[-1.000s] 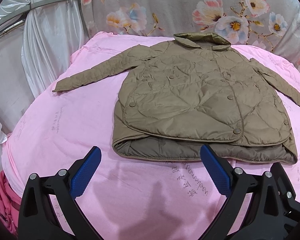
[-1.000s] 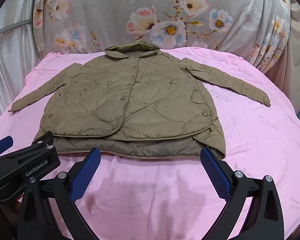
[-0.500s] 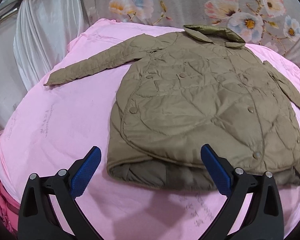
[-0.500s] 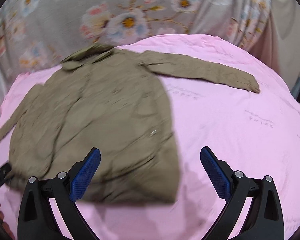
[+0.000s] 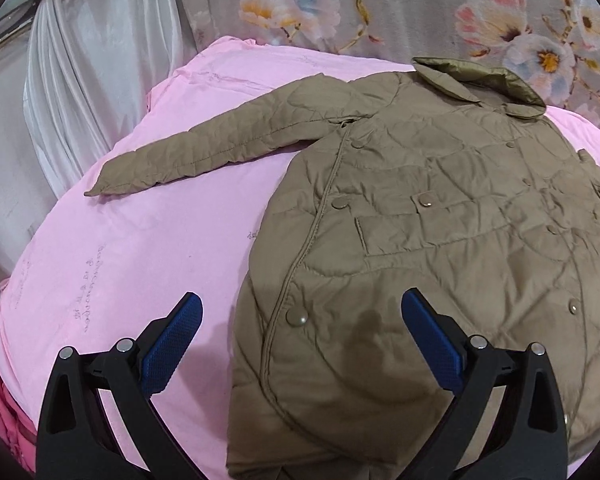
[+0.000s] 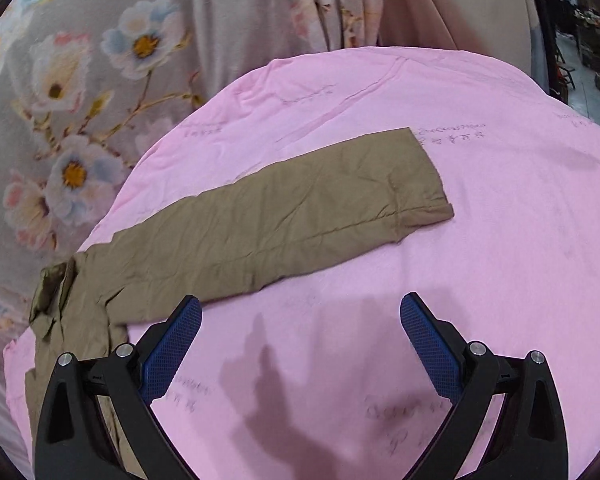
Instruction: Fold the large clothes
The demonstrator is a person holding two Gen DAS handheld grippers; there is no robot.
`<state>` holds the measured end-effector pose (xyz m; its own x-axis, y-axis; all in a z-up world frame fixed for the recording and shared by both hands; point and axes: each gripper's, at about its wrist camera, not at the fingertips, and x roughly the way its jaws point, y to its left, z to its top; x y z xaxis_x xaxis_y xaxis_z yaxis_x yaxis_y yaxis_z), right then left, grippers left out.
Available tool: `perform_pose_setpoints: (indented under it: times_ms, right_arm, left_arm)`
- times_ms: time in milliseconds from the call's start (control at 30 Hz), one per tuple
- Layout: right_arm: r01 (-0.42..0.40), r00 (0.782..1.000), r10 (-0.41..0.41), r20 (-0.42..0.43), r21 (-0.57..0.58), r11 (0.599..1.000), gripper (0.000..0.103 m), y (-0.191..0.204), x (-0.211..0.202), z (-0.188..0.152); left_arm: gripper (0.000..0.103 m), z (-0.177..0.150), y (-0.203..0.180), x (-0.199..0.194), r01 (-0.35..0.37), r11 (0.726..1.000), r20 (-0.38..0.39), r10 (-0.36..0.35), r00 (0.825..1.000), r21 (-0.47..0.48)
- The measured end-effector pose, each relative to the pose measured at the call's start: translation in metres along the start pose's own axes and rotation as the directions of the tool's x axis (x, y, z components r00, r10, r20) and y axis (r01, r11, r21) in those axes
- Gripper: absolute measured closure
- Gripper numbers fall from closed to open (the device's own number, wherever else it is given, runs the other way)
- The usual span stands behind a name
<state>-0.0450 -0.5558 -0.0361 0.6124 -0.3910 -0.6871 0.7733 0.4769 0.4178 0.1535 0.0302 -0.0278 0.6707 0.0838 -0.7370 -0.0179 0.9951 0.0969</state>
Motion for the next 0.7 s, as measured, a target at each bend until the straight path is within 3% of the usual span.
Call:
perform_pose_setpoints:
  times_ms: [167, 267, 367, 433, 500, 600, 700]
  right_arm:
    - [-0.008, 1.000, 0.010, -0.016, 0.126, 0.992, 0.009, -0.030, 0.035, 0.020]
    - [-0.016, 1.000, 0.012, 0.026, 0.160, 0.987, 0.015, -0.033, 0.040, 0.026]
    - [-0.004, 0.999, -0.004, 0.043, 0.181, 0.984, 0.045, -0.029, 0.049, 0.036]
    - [-0.007, 0.999, -0.002, 0.045, 0.195, 0.981, 0.085, -0.029, 0.056, 0.044]
    - [-0.025, 0.998, 0.014, 0.056, 0.201, 0.979, 0.094, -0.023, 0.060, 0.052]
    - [-0.039, 0.991, 0.023, 0.131, 0.118, 0.992, 0.096, 0.012, 0.046, 0.066]
    - [-0.141, 0.967, 0.145, 0.209, -0.033, 0.989, 0.097, 0.079, 0.008, 0.070]
  left_arm:
    - [0.005, 0.001, -0.005, 0.016, -0.005, 1.000, -0.006, 0.005, 1.000, -0.005]
    - [0.005, -0.001, -0.008, 0.022, -0.015, 1.000, -0.007, 0.015, 1.000, 0.005]
    - [0.005, -0.003, -0.008, 0.027, -0.020, 1.000, -0.008, 0.020, 1.000, 0.004]
    - [0.005, -0.004, -0.006, 0.030, -0.032, 0.999, -0.009, 0.032, 0.999, -0.001]
    - [0.005, -0.002, 0.000, 0.032, -0.051, 0.999, -0.010, 0.051, 0.999, -0.007]
    - [0.005, 0.003, 0.011, 0.036, -0.074, 0.997, -0.018, 0.074, 0.997, -0.024]
    - [0.005, 0.005, 0.016, 0.038, -0.083, 0.996, -0.024, 0.082, 0.996, -0.026]
